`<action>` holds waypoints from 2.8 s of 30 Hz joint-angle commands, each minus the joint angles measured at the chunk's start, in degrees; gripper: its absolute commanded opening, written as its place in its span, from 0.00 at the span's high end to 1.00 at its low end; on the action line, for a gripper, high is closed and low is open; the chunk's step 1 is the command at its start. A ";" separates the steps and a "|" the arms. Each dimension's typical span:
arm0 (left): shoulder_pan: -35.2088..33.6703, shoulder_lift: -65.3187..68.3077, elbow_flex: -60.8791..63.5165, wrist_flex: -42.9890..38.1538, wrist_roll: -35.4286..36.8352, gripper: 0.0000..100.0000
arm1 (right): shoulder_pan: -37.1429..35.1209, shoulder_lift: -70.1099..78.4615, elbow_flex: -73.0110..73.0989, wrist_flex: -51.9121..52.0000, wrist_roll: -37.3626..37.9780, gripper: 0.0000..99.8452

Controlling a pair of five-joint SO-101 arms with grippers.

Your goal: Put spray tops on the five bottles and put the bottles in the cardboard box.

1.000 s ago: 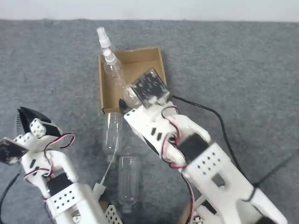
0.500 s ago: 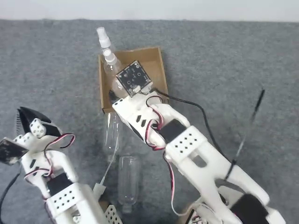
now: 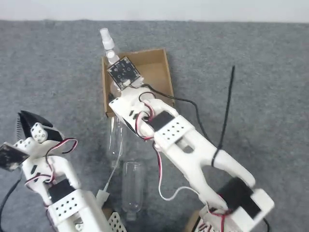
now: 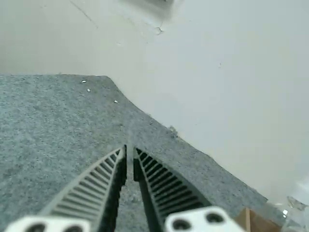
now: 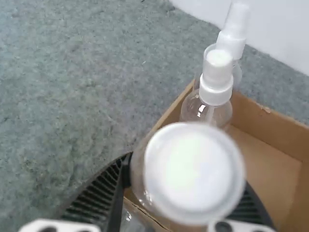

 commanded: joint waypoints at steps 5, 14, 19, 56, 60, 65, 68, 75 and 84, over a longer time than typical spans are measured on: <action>0.00 -0.70 -0.75 -1.49 -0.44 0.99 | 0.04 6.64 -8.35 -1.27 -0.09 0.82; 0.00 -0.70 -0.75 -1.49 -0.44 0.99 | 0.22 15.43 -12.22 -1.27 -0.09 0.82; 0.00 -0.70 -0.75 -1.41 -0.44 0.99 | 0.22 18.33 -13.01 -1.27 -0.09 0.82; -0.09 -0.70 -0.75 -1.41 -0.44 0.99 | 0.22 18.51 -14.24 -0.48 0.00 0.63; -0.09 -0.70 -0.75 -1.41 -0.44 0.99 | 0.22 18.51 -14.24 -0.48 0.00 0.57; -0.09 -0.70 -0.75 -1.41 -0.44 0.99 | 0.22 16.84 -13.89 -0.31 0.00 0.56; -0.09 -0.70 -0.75 -1.41 -0.44 0.99 | 0.22 14.02 -14.24 3.74 0.00 0.56; -0.09 -0.70 -0.75 -1.41 -0.44 0.99 | 0.22 8.84 -13.89 9.27 0.00 0.56; -0.09 -0.70 -0.75 -1.41 -0.44 0.99 | 0.22 3.30 -13.89 19.30 -0.18 0.56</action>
